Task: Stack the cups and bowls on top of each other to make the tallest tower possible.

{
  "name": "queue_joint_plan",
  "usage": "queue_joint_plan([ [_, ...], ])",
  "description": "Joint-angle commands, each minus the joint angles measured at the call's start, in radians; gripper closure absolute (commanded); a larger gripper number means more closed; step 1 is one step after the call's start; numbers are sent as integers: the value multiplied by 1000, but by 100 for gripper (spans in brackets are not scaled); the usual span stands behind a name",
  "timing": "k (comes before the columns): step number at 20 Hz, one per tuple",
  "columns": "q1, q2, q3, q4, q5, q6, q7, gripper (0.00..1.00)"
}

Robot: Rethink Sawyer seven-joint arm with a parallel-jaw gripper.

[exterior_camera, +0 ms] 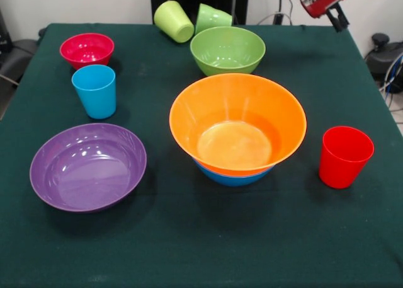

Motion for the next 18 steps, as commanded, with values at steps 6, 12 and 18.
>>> queue_joint_plan([
  [6,-20,16,-17,-141,-43,-2,47,100],
  [12,13,-16,-44,-147,-38,-1,43,100],
  [18,71,-63,-107,-164,-1,17,59,100],
])
